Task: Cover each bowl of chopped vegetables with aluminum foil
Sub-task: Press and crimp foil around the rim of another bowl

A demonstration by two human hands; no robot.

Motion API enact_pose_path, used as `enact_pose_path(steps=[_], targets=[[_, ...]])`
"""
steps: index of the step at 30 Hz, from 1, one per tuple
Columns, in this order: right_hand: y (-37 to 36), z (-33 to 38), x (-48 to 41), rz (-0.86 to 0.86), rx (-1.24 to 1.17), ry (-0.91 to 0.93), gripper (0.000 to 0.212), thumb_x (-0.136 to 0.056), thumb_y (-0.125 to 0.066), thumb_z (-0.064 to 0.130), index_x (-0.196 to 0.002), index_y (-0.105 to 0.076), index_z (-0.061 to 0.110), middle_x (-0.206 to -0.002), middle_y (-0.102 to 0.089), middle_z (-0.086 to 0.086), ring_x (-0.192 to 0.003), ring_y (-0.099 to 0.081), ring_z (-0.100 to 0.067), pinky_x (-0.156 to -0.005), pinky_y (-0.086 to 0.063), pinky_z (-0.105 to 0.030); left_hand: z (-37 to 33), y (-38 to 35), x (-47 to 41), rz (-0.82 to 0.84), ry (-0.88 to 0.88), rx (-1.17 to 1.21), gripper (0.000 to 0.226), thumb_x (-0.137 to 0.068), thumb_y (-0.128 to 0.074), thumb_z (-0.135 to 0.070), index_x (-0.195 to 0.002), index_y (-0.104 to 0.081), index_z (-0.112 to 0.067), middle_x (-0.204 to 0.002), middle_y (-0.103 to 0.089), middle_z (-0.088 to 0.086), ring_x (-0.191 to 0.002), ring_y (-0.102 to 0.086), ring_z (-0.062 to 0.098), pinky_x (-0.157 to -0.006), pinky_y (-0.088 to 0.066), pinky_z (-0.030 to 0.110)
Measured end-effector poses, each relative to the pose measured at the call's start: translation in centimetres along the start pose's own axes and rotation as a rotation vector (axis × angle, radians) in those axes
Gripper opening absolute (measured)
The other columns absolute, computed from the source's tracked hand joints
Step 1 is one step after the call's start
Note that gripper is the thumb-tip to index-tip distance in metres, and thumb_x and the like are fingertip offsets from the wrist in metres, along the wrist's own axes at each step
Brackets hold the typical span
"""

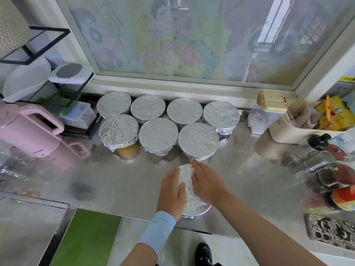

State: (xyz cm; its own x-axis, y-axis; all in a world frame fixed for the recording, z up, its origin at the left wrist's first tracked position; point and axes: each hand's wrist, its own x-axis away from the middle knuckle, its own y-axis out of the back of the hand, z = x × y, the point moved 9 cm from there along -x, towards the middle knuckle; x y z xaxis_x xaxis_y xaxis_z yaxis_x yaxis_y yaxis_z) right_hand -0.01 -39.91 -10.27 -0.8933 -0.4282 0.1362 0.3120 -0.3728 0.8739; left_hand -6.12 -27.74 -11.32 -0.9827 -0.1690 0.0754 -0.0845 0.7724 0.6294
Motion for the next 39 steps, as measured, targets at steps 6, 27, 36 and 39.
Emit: enact_pose_path(steps=[6,27,36,39], targets=[[-0.6,-1.9,-0.8,-0.019,-0.192,-0.102,0.043,-0.1,-0.04,0.02,-0.143,-0.043,0.02,-0.142,-0.047,0.003,-0.129,-0.043,-0.02,-0.107,-0.034,-0.031,2.1,0.4,-0.6,-0.137,0.155,0.229,0.043,-0.101,-0.041,-0.016,-0.144,-0.041,-0.018,-0.145,-0.044,-0.004,-0.133,-0.042,0.011,-0.109,-0.03,0.021],[-0.8,-4.3,-4.0,0.017,-0.427,-0.288,0.016,-0.095,-0.057,0.035,-0.097,-0.072,0.038,-0.069,-0.066,0.016,-0.062,-0.056,0.002,-0.058,-0.037,-0.014,1.2,-0.7,-7.4,0.08,0.209,0.07,0.017,-0.092,-0.059,-0.03,-0.098,-0.074,-0.027,-0.086,-0.07,-0.011,-0.081,-0.063,0.01,-0.072,-0.045,0.019],[-1.5,-5.0,-4.2,0.051,-0.54,-0.337,0.013,-0.093,-0.061,0.033,-0.094,-0.074,0.036,-0.073,-0.07,0.01,-0.067,-0.059,-0.005,-0.071,-0.048,-0.025,1.1,-0.5,-7.4,0.076,0.214,0.086,0.02,-0.093,-0.055,-0.026,-0.096,-0.075,-0.023,-0.079,-0.069,-0.006,-0.077,-0.061,0.015,-0.072,-0.047,0.024],[-1.6,-5.5,-3.9,0.04,-0.556,-0.344,0.016,-0.094,-0.06,0.032,-0.1,-0.074,0.033,-0.081,-0.071,0.013,-0.079,-0.063,-0.006,-0.077,-0.047,-0.025,3.1,0.2,-6.6,0.037,0.292,0.191,0.024,-0.095,-0.053,-0.027,-0.087,-0.073,-0.018,-0.071,-0.064,-0.003,-0.068,-0.054,0.017,-0.07,-0.048,0.032]])
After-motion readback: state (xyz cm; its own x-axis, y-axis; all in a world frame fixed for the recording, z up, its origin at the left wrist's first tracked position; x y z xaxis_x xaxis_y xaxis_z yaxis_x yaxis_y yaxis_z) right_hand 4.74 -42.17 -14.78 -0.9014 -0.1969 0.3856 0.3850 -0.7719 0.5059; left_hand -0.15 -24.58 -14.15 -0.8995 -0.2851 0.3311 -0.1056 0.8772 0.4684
